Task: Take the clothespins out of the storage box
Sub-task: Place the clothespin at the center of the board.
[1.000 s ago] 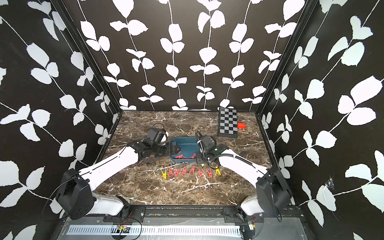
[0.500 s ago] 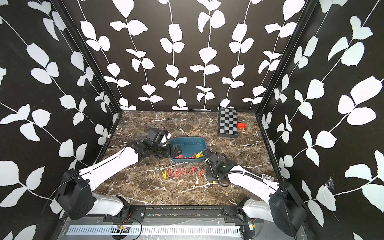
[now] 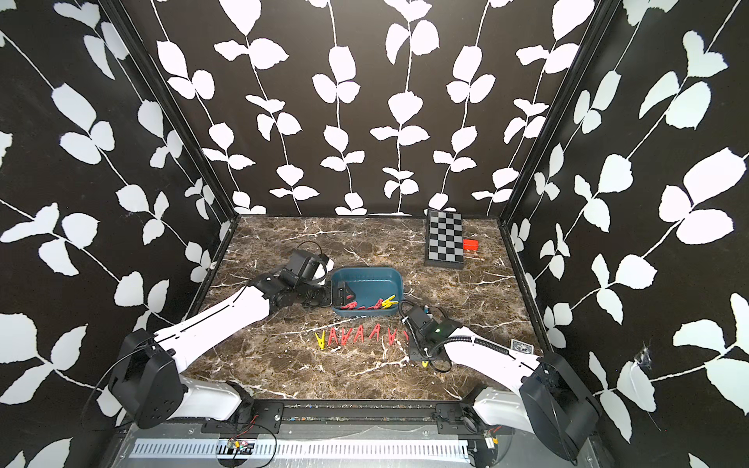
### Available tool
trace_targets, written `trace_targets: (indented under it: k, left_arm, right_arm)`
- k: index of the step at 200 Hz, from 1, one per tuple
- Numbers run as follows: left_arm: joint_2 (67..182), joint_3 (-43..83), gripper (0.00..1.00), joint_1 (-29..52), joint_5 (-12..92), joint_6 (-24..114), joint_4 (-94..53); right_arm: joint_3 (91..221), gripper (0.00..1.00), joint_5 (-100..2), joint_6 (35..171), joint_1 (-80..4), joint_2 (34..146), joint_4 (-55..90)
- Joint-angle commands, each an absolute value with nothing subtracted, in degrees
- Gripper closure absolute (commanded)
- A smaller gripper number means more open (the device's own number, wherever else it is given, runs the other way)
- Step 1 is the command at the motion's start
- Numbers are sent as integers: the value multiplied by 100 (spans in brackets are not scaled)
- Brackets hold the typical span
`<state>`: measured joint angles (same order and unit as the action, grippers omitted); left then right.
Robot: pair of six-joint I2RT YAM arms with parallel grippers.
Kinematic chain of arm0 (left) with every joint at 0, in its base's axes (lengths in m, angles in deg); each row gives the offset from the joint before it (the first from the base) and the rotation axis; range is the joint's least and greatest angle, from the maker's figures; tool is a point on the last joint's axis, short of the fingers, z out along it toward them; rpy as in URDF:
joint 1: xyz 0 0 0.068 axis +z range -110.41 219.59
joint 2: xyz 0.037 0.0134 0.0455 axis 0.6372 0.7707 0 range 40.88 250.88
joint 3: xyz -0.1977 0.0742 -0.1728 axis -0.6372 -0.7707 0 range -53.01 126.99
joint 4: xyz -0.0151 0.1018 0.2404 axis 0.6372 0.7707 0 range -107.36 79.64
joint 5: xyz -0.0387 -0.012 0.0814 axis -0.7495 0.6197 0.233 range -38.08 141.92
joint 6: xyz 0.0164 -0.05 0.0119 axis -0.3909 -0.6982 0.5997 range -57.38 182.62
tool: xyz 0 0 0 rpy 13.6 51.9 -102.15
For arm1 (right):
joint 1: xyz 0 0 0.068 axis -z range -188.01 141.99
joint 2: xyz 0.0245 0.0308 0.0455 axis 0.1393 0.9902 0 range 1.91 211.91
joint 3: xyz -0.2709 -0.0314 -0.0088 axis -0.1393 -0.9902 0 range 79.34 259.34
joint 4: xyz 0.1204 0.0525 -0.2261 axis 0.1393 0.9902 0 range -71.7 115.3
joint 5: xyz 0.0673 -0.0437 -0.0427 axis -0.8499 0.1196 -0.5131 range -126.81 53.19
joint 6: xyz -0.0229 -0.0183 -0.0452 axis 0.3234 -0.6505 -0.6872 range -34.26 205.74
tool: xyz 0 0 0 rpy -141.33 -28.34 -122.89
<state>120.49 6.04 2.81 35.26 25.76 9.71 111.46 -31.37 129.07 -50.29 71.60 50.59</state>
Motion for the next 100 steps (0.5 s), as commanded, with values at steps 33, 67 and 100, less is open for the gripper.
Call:
trace_targets:
  k: [33,67,100]
  left_arm:
    - [12109,641,1,268,3565,2607,924]
    - [12183,711,1,272,3639,2628,948]
    - [12279,896,1,276,3969,2761,1206]
  right_arm:
    - [11048,89,-3191,12916,-5064,7368,4958]
    - [11195,77,-3163,12813,-5071,7282,5071]
    - [11570,69,-3074,12690,-5065,7023,5368]
